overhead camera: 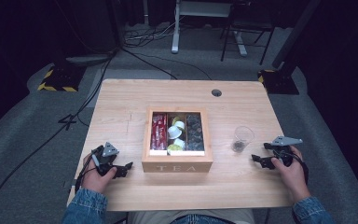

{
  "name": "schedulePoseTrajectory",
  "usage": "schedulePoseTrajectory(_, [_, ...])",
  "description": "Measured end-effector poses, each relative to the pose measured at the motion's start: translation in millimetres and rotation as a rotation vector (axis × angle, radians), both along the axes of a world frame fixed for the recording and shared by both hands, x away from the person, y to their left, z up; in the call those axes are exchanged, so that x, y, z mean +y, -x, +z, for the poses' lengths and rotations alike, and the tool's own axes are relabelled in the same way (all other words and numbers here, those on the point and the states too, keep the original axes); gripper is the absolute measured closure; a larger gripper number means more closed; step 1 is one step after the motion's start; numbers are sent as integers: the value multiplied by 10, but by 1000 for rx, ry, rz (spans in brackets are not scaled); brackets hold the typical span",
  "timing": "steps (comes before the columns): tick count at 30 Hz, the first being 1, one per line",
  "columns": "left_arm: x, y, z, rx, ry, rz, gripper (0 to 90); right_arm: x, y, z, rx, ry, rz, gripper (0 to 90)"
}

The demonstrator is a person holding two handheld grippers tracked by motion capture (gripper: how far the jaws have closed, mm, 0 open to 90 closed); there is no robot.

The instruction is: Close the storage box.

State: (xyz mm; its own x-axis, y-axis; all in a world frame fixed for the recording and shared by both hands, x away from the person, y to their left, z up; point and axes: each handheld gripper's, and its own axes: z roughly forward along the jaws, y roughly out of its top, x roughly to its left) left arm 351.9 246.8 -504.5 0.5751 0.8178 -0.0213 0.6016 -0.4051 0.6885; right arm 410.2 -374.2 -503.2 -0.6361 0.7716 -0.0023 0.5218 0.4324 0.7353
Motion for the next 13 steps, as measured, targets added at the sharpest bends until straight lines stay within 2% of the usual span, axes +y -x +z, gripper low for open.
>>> schedulePoseTrajectory(13, [-1,1,-1,1,1,0,125,12,1,-4,0,6,-15,132])
